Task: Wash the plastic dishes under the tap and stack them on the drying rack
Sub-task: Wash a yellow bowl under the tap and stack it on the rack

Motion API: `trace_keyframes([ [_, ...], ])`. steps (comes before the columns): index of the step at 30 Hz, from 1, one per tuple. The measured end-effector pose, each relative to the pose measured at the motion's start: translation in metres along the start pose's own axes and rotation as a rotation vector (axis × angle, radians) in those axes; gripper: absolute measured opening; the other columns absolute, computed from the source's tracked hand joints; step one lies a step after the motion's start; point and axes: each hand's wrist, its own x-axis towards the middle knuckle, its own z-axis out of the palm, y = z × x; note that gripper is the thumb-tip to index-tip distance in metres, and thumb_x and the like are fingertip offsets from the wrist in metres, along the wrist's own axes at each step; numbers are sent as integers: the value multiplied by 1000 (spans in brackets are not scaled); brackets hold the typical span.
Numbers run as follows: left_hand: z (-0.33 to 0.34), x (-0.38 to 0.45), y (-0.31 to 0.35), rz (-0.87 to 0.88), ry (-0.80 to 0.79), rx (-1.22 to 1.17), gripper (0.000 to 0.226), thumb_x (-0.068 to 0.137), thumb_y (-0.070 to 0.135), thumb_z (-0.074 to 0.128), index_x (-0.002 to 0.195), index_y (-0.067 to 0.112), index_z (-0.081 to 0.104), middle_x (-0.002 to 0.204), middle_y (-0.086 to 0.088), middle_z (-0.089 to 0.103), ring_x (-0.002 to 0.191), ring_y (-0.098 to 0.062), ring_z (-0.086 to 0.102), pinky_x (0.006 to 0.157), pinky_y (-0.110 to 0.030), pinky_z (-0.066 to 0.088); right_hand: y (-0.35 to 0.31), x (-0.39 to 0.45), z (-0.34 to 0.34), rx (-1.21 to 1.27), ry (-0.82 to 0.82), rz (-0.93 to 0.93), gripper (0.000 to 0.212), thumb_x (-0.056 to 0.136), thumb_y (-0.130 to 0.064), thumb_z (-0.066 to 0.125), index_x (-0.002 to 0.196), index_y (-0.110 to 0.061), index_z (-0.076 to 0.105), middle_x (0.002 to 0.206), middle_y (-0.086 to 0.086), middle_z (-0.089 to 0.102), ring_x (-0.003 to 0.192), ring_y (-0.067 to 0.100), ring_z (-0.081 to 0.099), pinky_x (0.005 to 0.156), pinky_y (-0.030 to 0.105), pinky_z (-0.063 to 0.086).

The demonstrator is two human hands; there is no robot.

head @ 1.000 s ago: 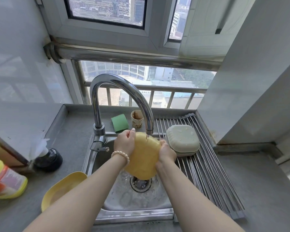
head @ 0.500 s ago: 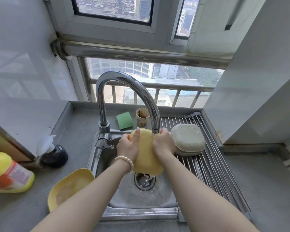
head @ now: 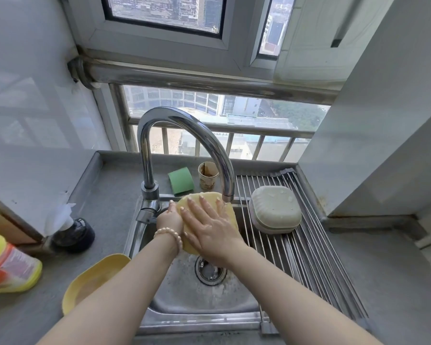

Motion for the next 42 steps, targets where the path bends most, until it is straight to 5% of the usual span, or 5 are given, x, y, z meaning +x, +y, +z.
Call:
trace_keyframes([
  [10,13,-9,6,4,-115,47,48,101,38,38,118,-2,58,119,-13,59,108,-29,53,93,-29,38,23,-2,2,543,200,613,67,98,-55,29,152,-19,13,160,6,8,147,22,6,119,40,11],
  [16,15,-20,7,233,-90,232,45,97,42,44,70,7,54,78,-13,59,71,-26,50,70,-34,41,44,-1,10,1040,176,978,68,91,-56,47,138,-8,40,131,13,53,117,29,51,93,31,39],
  [22,19,-47,-6,608,-98,884,77,90,61,38,148,13,23,146,-13,32,134,-28,30,107,-38,29,51,1,13,1415,354,1114,57,73,-57,71,99,-8,62,101,11,66,90,28,63,87,44,53],
  [35,25,-57,4,1336,-542,1413,64,97,55,14,151,26,-3,159,3,-9,146,-15,-12,108,-37,-20,55,-10,13,1739,580,1267,37,96,-36,53,95,-1,63,102,12,67,91,27,64,83,35,53],
  [42,28,-33,9,888,-418,1316,74,93,63,13,152,22,-3,159,-7,-9,145,-23,-14,117,-46,-10,57,-14,7,1646,630,1260,44,101,-33,41,121,5,53,114,15,59,103,29,57,95,42,48],
])
